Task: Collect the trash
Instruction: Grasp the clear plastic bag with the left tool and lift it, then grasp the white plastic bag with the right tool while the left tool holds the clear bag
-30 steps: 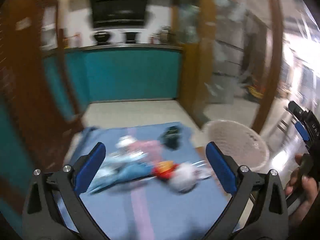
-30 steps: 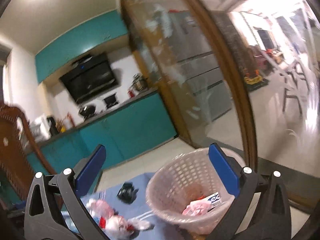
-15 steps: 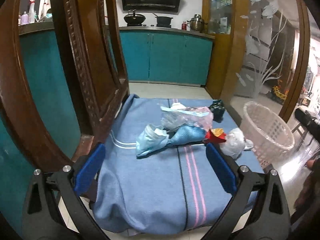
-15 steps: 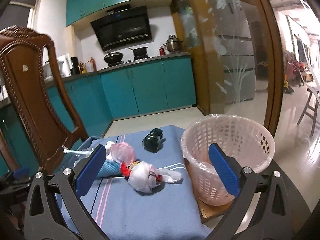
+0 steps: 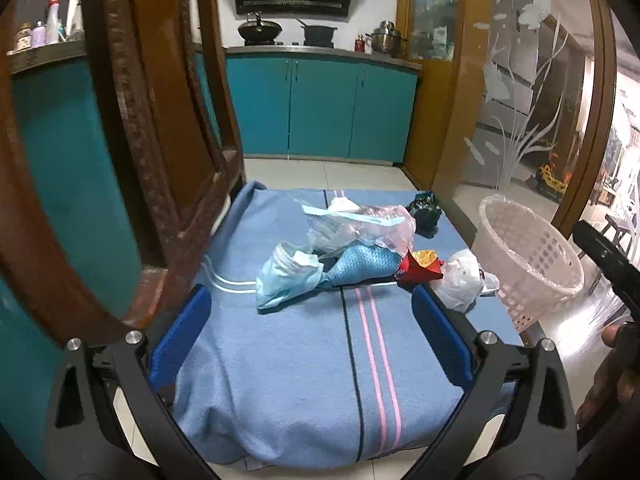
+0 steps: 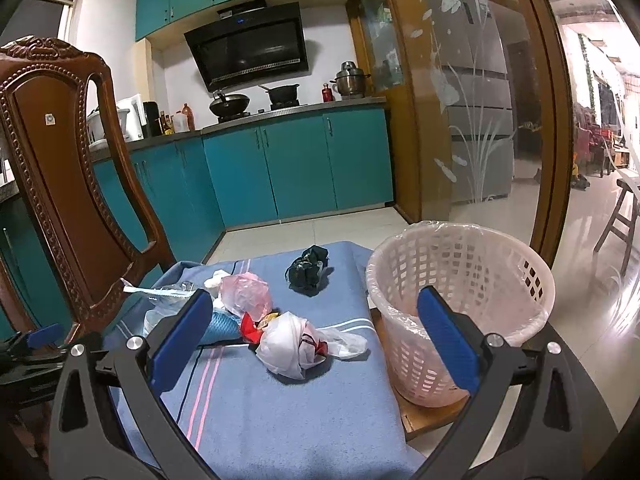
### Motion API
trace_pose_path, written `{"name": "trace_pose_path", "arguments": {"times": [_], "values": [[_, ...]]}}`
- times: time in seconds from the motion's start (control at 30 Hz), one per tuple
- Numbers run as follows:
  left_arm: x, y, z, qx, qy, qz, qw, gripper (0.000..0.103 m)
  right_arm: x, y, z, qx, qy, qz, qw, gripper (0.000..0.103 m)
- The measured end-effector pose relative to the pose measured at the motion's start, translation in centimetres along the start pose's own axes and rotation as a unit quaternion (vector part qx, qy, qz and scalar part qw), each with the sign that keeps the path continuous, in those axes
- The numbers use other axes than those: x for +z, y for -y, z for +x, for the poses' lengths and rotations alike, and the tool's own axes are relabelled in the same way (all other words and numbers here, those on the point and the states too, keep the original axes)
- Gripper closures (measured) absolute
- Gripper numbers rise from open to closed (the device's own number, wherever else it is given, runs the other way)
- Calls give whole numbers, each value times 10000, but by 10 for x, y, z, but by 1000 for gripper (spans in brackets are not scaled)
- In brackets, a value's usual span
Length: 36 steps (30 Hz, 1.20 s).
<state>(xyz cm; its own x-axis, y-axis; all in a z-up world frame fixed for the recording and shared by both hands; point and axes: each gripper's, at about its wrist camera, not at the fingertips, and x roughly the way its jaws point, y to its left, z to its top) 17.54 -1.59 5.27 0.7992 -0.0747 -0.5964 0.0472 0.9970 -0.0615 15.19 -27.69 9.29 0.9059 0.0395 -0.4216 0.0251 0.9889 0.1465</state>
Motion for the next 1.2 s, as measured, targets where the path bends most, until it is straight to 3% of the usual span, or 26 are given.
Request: {"name": "trace_pose_path", "arguments": {"times": [0.2,0.43,0.47,0.5,0.57,0.6,0.63,0.67,0.7,0.8,0.93,1.03,1.2], "values": [[25,16,43,115,211,317,9992,3,-9,-8,18,19,-298,-99,9995,3],[45,26,114,35,-131,567,9983,4,-20,-18,37,119,-677,-362,9970,3],[45,27,120,-17,-188,591,9981,9,-22,-19,39,136,-710,-376,9967,3],[46,28,127,-129,-279,605,9977,26,-23,-21,42,161,-753,-415,9962,3],[46,26,135,-414,-515,498,9966,47,-24,-24,48,192,-817,-497,9952,3],[45,25,137,-525,-593,436,9959,66,-25,-24,50,199,-842,-521,9949,3],[43,25,139,-601,-726,420,9947,68,-26,-25,53,197,-879,-554,9944,3],[41,24,138,-612,-751,438,9943,72,-28,-27,57,181,-926,-585,9938,3],[39,25,137,-651,-771,474,9938,86,-29,-28,62,169,-992,-620,9930,3],[35,22,126,-750,-831,519,9924,93,-31,-29,73,163,-1131,-659,9913,3],[38,13,86,-956,-605,365,9929,94,-33,-28,89,145,-1263,-699,9894,3],[49,6,38,-1115,-125,208,9935,95,-35,-33,105,160,-1308,-878,9874,3],[42,-5,-21,-906,584,133,9941,95,-48,-37,139,-18,-1740,-1105,9785,3]]}}
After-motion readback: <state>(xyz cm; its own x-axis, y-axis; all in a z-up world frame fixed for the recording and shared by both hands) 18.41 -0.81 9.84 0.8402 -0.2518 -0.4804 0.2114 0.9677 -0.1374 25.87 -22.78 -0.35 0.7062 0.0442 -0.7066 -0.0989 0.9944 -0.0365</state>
